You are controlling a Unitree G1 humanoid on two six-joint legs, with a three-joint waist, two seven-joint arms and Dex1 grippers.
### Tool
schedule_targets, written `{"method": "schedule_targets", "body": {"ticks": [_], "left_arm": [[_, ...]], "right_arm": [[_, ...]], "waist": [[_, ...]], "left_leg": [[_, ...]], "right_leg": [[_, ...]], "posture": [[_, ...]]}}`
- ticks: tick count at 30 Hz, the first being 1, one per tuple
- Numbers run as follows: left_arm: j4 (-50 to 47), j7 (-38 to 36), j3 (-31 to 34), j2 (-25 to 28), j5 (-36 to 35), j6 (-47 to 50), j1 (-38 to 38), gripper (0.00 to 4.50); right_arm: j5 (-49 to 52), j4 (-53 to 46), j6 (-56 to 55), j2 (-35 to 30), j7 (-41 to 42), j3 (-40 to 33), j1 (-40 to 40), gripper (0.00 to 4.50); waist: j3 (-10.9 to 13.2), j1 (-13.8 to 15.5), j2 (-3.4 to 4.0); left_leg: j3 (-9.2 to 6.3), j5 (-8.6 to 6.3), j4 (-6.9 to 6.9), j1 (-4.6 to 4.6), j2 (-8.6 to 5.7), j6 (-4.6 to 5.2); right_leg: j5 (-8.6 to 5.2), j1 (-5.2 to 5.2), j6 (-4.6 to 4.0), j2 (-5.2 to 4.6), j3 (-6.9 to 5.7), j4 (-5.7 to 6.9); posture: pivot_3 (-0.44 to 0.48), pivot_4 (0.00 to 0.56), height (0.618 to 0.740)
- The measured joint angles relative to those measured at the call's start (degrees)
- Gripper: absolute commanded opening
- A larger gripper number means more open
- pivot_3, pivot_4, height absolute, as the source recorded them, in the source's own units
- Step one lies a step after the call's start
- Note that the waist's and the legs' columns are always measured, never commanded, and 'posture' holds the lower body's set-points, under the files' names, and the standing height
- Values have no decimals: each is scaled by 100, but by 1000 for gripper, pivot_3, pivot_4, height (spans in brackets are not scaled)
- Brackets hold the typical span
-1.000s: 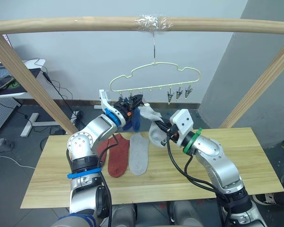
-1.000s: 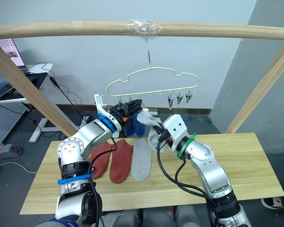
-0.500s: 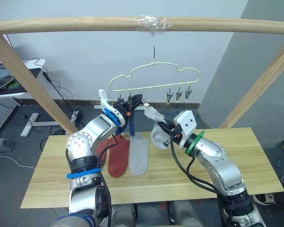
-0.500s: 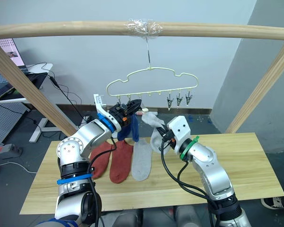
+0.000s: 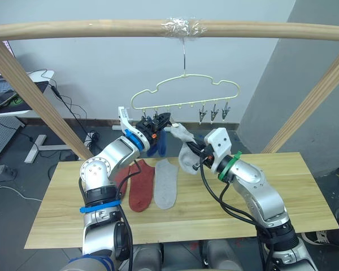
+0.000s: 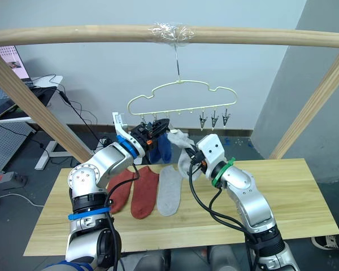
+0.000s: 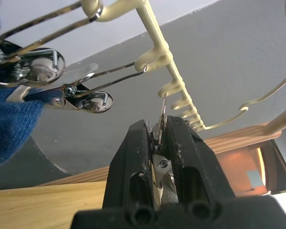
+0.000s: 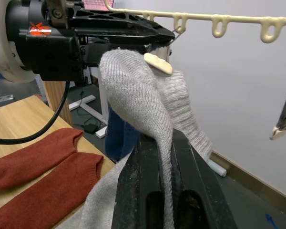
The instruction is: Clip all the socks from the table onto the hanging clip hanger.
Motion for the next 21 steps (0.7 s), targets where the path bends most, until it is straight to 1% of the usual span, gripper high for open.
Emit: {"method": "schedule_targets", "body": {"ticks": [7, 13, 15, 16, 17, 20, 21], "left_arm": [[-5, -12, -14, 1, 7, -8, 6, 181], [-80, -135, -131, 59, 144, -9, 39, 181], [-123, -252, -184, 107, 245, -20, 63, 899], [-131, -291, -214, 130, 290, -20, 78, 1145], [-133, -323, -223, 132, 310, -15, 109, 1530], [-133, -328, -227, 122, 310, 9, 158, 2424], [-133, -320, -227, 123, 308, 12, 158, 2794]], "right_arm": [[-58, 93, 0, 122, -89, 40, -222, 38], [-57, 97, 0, 143, -108, 30, -259, 38], [-57, 97, 0, 134, -108, 25, -258, 0], [-57, 97, 0, 129, -108, 25, -258, 0], [-58, 97, 0, 126, -108, 25, -258, 0], [-59, 97, 0, 127, -109, 28, -257, 0], [-59, 97, 0, 132, -111, 32, -257, 0]], "waist": [[0, 0, 0], [0, 1, 0], [0, -2, 0], [0, -1, 0], [0, -1, 0], [0, 0, 1], [0, 1, 1]], "left_leg": [[-3, 0, 0, 0, 0, 0], [-3, 0, -2, -5, 0, 0], [-2, 0, -4, -5, 0, 0], [-3, 0, -5, -5, 0, 0], [-3, 0, -5, -5, 0, 0], [-8, 0, -6, -14, 1, 0], [-10, 0, -6, -18, 1, 0]], "right_leg": [[0, -1, 0, 0, -2, 0], [0, -1, 0, 0, -2, -8], [0, -1, 0, 0, -2, -8], [0, -2, 0, 0, -2, -9], [0, -2, 0, 0, -2, -10], [1, -2, 0, 0, -7, -20], [1, -3, 0, 0, -9, -24]], "posture": [[-53, 148, 740], [-54, 151, 740], [-54, 153, 740], [-54, 153, 740], [-53, 152, 740], [-49, 151, 740], [-46, 149, 740]]}}
